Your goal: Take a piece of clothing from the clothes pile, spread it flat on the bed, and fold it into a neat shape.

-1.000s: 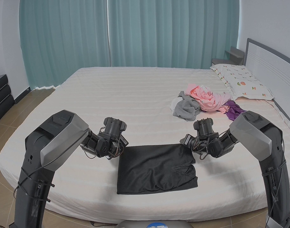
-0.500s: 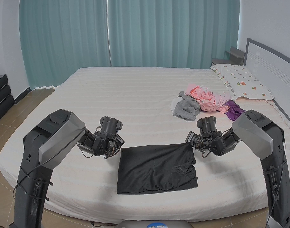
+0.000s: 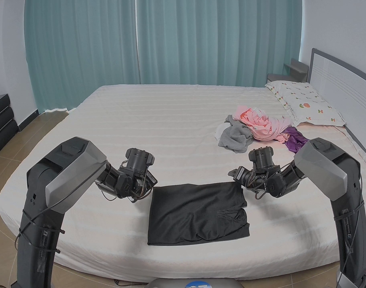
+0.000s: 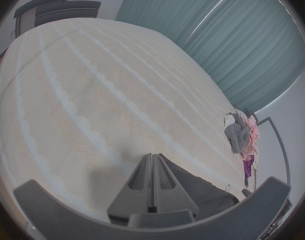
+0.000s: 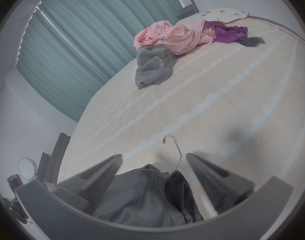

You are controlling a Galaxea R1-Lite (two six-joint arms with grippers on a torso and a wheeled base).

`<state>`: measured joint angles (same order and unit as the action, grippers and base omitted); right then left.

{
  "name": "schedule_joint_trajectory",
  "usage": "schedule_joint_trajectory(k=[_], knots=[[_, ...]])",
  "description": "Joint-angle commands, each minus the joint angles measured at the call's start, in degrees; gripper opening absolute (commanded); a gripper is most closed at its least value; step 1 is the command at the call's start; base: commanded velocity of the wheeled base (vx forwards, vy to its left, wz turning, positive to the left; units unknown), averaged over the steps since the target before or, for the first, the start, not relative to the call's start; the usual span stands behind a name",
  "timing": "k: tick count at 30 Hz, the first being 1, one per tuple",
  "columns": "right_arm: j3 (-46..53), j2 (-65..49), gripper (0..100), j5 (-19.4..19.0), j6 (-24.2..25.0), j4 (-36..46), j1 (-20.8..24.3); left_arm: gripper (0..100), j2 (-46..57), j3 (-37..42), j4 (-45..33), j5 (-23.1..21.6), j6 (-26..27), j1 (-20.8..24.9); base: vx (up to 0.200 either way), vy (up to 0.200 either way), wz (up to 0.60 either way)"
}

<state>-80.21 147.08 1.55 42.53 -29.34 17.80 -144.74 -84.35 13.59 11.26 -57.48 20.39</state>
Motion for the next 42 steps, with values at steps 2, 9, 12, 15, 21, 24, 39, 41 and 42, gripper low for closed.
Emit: schedule_joint_trajectory(k=[2,9,12,15,21,24,39,41,42], knots=[[7.18,-10.85,100,-1.11,0.36,-0.10,0.75,0,8.33,7.71,0.47,-2.48,-0.27,-0.62,0.000,0.000,0.00],[23.35,-20.25,100,-4.18,-1.40,-0.89,6.37,0,18.18,20.19,1.00,-6.08,-1.06,-1.59,0.000,0.000,0.00],[29.06,-21.48,100,-5.24,-2.63,-3.53,7.95,0,20.02,24.23,2.93,-6.78,-4.40,-1.59,0.000,0.000,0.00],[31.52,-21.40,100,-5.15,-4.12,-3.79,9.62,0,21.08,26.08,4.07,-6.87,-6.77,-1.59,0.000,0.000,0.00],[31.52,-18.14,100,-4.36,-4.48,-3.62,11.91,0,21.08,26.34,4.78,-7.22,-11.95,-1.59,0.000,0.000,0.00],[31.08,-17.35,100,-4.36,-4.65,-3.44,12.17,0,20.64,26.51,5.66,-7.92,-12.92,-1.59,0.000,0.000,0.00],[20.10,-14.01,100,0.74,-7.20,1.92,14.46,0,20.20,28.54,8.56,-8.54,-13.01,-1.94,0.000,0.000,0.00],[18.95,-14.01,100,0.74,-6.94,2.18,14.81,0,20.20,28.54,8.56,-8.54,-13.01,-2.03,0.000,0.000,0.00],[17.81,-13.93,100,0.74,-6.23,2.10,15.60,0,20.11,28.54,8.56,-8.54,-13.01,-2.03,0.000,0.000,0.00]])
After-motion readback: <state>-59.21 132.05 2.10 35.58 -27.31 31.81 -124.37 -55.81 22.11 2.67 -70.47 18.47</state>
